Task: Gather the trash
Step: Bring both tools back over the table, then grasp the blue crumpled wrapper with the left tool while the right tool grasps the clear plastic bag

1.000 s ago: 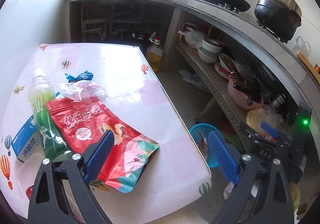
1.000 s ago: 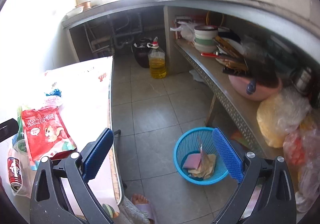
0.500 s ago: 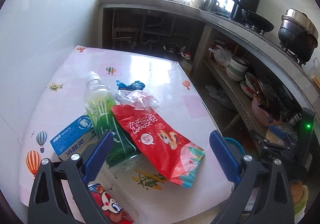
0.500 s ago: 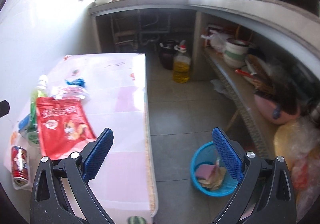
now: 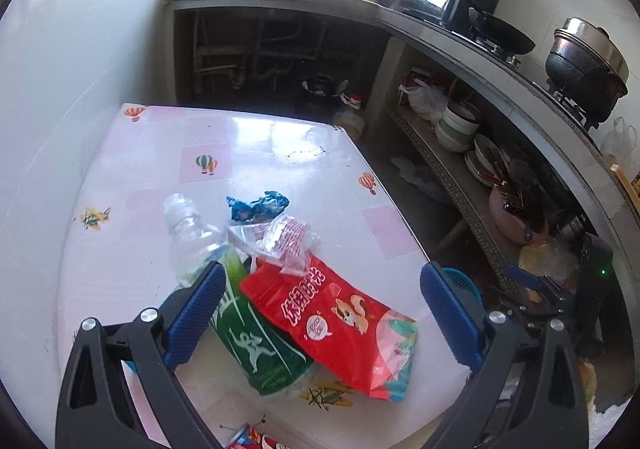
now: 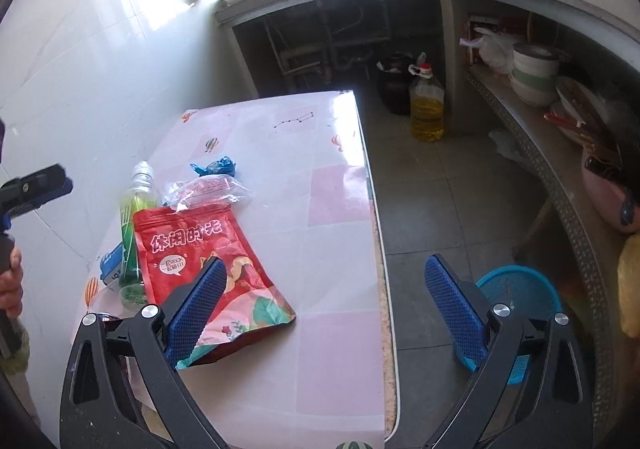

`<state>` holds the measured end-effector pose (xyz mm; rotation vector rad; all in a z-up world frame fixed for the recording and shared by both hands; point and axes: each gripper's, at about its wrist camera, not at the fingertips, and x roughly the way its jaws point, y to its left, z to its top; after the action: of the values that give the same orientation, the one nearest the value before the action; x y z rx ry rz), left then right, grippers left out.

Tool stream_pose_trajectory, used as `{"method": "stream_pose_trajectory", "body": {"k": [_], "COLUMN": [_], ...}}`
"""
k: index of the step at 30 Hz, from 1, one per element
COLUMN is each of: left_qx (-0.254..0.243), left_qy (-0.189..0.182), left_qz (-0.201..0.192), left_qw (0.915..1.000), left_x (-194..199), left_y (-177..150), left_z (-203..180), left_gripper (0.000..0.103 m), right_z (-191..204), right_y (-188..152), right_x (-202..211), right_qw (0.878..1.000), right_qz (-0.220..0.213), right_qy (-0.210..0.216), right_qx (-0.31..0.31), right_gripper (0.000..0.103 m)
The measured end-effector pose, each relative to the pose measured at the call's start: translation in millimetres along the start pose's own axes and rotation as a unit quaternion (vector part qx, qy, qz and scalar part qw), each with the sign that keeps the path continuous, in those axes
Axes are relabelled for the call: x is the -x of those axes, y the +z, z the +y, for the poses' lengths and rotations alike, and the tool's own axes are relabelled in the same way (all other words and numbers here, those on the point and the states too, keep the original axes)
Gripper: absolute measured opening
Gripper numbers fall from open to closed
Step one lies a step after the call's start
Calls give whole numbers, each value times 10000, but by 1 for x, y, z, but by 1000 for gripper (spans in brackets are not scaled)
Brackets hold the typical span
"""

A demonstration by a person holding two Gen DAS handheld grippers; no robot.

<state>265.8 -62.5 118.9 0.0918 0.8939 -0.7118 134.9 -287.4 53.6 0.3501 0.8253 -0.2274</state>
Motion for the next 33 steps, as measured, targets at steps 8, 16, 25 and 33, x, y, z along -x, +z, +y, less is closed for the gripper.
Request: {"method": "stream_pose_trajectory", "body": {"k": [8, 16, 25, 33], "left_qx": [-397, -131, -213, -86], "left_qy": [95, 290, 589, 692], "left_qz": [1322, 2328, 2654, 2778], "left_qw": [9904, 9720, 9621, 9581], "left_x": [-119, -224, -258, -264], "left_y": [79, 86, 87, 86], "left_z": [22, 51, 57, 69], "left_gripper": [96, 86, 65, 48], "right_z": [6, 12, 17, 26], "right_y": [32, 66, 72, 69], "right_x": [-27, -111, -211, -254], "right_qw": [9914, 9415, 8833, 8549], "right_qz": [410, 1662, 2752, 3126], "right_qy": [1177, 2508, 2776, 2838], "right_qx": [-402, -1518, -2589, -3016], "right_gripper": [95, 94, 75, 67]}}
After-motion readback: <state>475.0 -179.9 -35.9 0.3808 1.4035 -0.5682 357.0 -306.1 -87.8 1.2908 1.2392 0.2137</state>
